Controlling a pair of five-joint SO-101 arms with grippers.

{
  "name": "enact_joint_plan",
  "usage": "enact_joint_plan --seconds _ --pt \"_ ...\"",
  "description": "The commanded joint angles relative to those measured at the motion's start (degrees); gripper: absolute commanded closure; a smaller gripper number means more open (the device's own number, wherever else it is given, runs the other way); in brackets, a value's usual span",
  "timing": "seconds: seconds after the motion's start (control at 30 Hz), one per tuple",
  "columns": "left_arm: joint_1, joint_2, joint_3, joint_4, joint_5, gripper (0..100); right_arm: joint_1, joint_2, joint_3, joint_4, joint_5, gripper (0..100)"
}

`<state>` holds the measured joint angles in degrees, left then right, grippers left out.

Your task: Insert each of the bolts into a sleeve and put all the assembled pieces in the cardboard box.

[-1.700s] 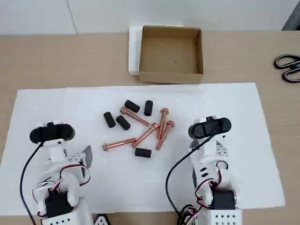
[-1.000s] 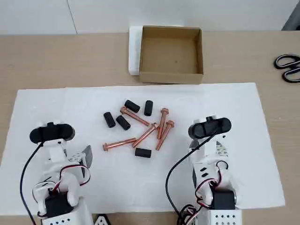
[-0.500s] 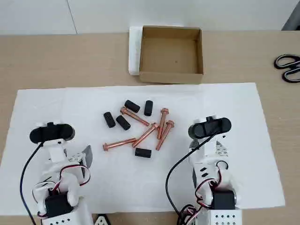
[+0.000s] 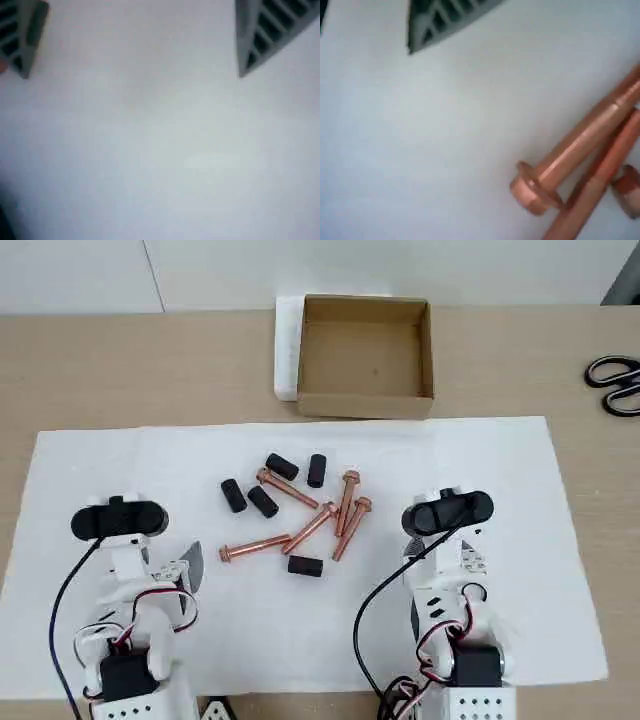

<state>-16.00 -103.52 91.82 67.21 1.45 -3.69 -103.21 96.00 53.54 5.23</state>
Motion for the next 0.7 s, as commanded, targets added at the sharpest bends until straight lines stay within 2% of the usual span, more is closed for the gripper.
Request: enact_joint_plan --seconds 0.0,0.23,0.43,0.67 --pt "0.35 -0.44 -0.31 -3.96 0.35 75 1.01 -0.57 -3.78 -0.75 0.7 88.2" --pt "-3.08 -0.18 -4.7 -3.78 0.35 75 9.19 -0.48 -18.46 0.75 7.3 88.2" --pt "-6.07 0.88 -11.3 -3.69 0.35 75 10.07 -0.31 -26.37 1.45 11.52 88.2" --pt "-6.15 19.52 -23.52 -4.04 0.35 75 10.07 5.32 -35.34 5.58 11.52 88.2"
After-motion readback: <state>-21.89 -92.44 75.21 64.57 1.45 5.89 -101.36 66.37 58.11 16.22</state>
